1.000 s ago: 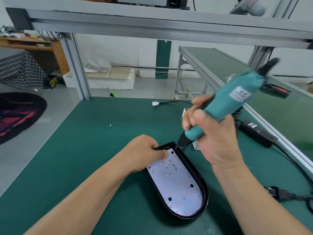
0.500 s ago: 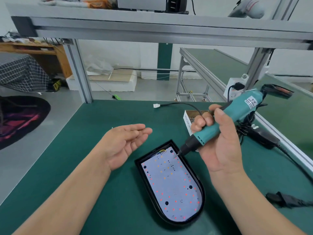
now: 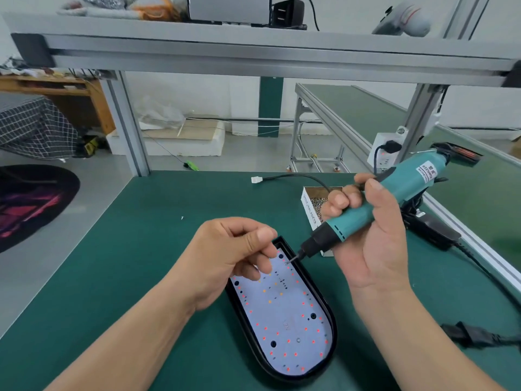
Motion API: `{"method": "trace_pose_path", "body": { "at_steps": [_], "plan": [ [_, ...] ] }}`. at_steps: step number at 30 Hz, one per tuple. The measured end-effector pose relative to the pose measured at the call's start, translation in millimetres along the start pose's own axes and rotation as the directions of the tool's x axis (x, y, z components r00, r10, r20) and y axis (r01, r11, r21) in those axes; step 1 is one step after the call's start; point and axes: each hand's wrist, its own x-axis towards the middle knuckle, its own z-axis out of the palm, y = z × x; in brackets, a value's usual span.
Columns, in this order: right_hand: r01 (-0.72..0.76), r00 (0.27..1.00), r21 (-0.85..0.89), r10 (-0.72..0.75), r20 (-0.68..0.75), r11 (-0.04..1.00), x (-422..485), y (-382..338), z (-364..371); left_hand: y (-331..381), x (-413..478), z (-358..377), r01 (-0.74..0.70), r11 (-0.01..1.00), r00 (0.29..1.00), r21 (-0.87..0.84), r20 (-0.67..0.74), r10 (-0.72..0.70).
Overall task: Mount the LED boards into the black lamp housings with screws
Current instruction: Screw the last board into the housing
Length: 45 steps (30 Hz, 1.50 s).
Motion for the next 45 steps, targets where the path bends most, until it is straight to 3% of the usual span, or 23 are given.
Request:
{"method": "trace_pose_path", "body": {
  "at_steps": [6, 17, 37, 45],
  "plan": [
    [0.028, 1.000, 0.040, -0.027, -0.013, 0.999, 3, -7, 0, -3, -9, 9, 0.040, 0.999, 0.988, -0.018, 0.152, -0.037],
    [0.062, 0.998, 0.059, -0.061, -0.018, 0.996, 2, -12, 4, -11, -10, 16, -0.012, 0.996, 0.997, 0.089, 0.076, 0.006],
    [0.068, 0.998, 0.026, -0.068, -0.006, 0.997, 1, -10, 4, -10, -13, 22, 0.092, 0.987, 0.994, -0.132, 0.073, -0.083],
    [0.068, 0.998, 0.031, -0.068, 0.005, 0.997, 0, -11, 5, -10, -14, 24, 0.097, 0.987, 0.993, -0.130, 0.073, -0.088]
  ]
}}
